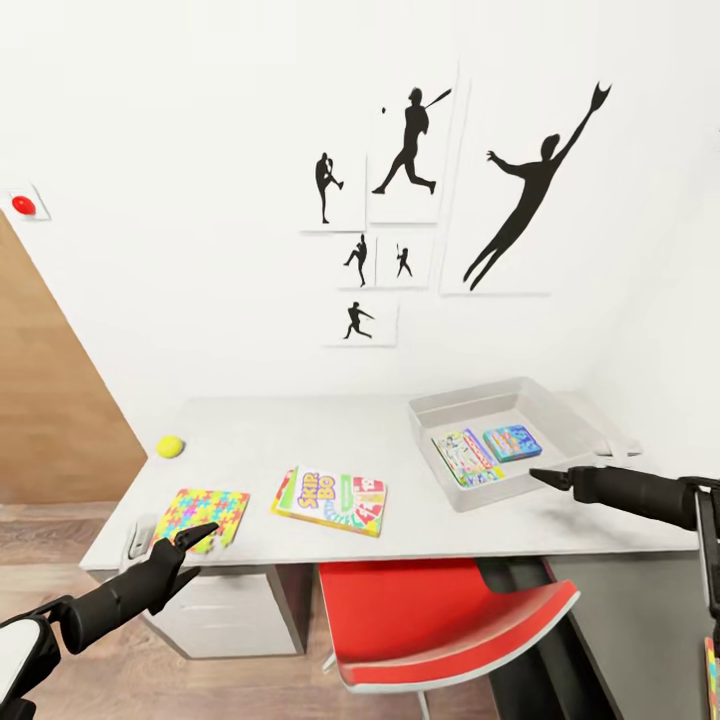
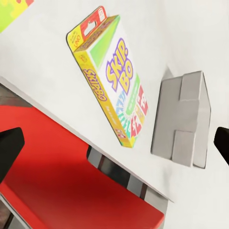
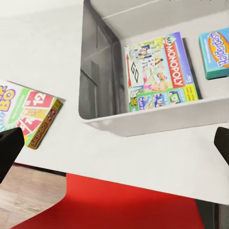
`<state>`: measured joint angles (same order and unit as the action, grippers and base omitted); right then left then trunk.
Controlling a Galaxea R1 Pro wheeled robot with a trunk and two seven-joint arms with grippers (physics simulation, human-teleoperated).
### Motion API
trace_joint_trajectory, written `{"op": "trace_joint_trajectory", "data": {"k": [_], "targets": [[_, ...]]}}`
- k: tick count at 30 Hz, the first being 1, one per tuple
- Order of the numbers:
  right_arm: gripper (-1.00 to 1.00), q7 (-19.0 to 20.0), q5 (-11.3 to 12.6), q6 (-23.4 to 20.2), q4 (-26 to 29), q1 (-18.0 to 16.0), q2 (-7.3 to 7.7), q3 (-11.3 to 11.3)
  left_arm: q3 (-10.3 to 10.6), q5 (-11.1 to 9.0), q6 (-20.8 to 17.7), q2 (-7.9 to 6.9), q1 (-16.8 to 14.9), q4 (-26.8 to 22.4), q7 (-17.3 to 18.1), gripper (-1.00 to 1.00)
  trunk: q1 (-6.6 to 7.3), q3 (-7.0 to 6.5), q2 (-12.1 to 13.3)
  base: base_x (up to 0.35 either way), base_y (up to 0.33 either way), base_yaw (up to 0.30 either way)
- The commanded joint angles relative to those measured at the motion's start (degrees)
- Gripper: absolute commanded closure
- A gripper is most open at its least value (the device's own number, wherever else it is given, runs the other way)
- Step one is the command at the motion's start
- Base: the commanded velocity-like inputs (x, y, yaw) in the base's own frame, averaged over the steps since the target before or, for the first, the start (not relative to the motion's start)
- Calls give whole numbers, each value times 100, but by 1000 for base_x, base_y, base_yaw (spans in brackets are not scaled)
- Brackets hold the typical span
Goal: Put all the toys in the child's room - the three board games (two on the bed and one on the table), the two jigsaw puzzles on the table, and the tennis ball on the table - inside the toy box on the table in the child's room.
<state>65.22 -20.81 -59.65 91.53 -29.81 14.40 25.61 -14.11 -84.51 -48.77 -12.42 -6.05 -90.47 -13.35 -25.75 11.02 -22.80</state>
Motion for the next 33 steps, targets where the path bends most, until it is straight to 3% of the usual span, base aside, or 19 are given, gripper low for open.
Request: {"op": "trace_joint_trajectory", "data": {"k": [1, 19, 33], "targets": [[-100, 43, -55, -35, 5, -8, -2, -6, -4, -57, -21, 1, -4, -5, -55, -100, -4, 2, -12, 0, 36, 0], [-100, -12, -47, -35, 5, -7, -2, -49, 4, -41, -18, 3, -2, 1, -54, -100, -4, -157, -12, 0, 213, 0], [-100, 11, -24, -35, -34, -3, -7, -59, 4, -39, -18, 3, -1, 3, -54, -100, -4, -172, -12, 0, 287, 0]]}}
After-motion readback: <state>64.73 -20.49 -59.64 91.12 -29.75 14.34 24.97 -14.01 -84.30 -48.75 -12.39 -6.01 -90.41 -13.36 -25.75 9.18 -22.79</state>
